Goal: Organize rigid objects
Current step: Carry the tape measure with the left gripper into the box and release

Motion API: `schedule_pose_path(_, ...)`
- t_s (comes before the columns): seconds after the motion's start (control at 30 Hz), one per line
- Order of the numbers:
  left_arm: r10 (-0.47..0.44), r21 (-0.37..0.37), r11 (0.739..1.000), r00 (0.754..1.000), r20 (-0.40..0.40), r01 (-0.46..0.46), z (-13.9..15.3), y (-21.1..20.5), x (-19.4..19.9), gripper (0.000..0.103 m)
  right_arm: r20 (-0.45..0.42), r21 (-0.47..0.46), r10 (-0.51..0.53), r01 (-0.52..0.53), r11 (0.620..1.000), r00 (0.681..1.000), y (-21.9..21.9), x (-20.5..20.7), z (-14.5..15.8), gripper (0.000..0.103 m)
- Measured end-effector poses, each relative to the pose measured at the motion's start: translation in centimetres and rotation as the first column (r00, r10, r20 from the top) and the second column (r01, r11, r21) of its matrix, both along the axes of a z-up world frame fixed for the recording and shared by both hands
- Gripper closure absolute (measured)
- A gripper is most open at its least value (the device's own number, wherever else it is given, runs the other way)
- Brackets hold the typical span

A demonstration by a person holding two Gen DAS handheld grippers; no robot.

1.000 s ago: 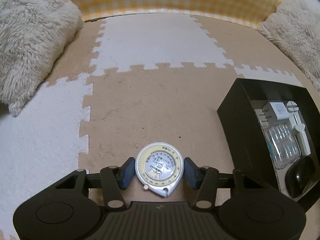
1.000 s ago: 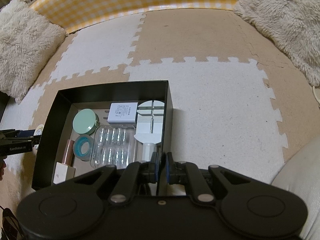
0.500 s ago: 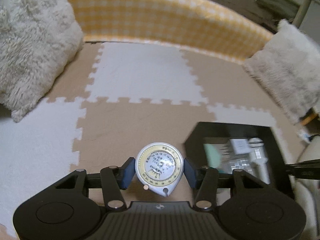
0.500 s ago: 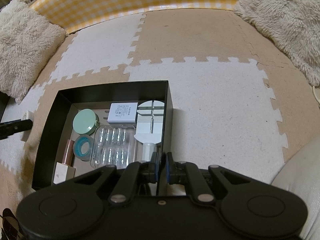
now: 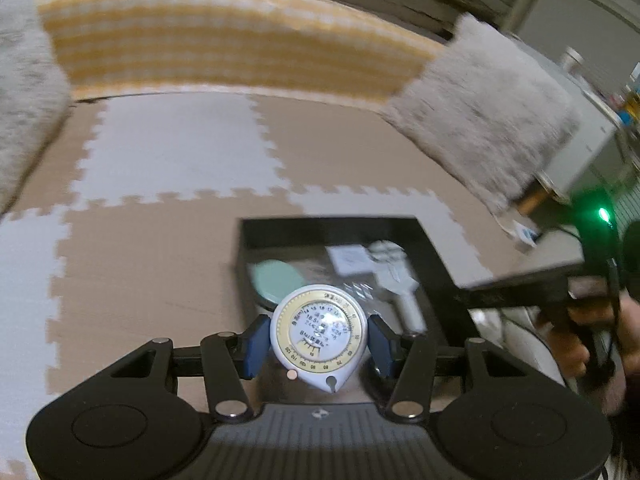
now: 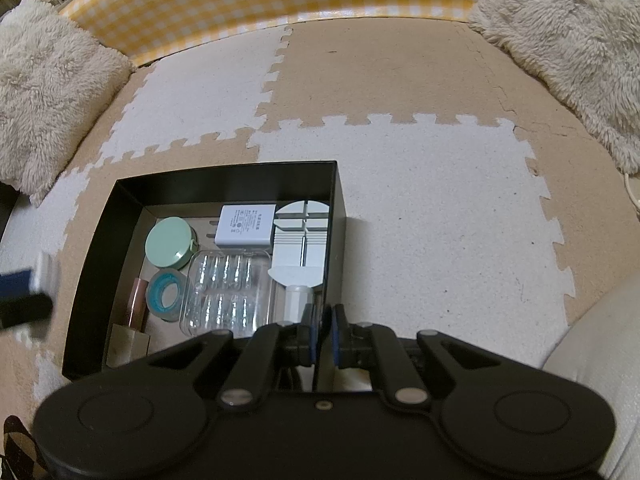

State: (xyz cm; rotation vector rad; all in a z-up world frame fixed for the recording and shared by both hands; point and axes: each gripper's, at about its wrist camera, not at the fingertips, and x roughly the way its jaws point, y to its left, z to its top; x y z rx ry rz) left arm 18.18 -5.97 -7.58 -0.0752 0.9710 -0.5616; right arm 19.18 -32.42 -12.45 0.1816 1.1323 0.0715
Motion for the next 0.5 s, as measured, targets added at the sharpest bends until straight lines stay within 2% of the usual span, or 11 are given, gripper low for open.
schedule_pose_path(0.23, -0.096, 0.069, 0.993, 0.995, -0.024, 0.097, -2.1, -3.8, -0.6, 0.050, -0.001, -0.002, 0.002, -0.002, 1.000, 1.000, -0.1, 0.0, 0.0, 0.095)
schedule_pose_path(0.5, -0.079, 0.121, 0.989, 0.997, -0.023, 0.081, -3.8, -4.1, 0.4, 0.049, -0.002, -0.002, 0.002, -0.002, 1.000, 1.000, -0.1, 0.0, -0.1, 0.095)
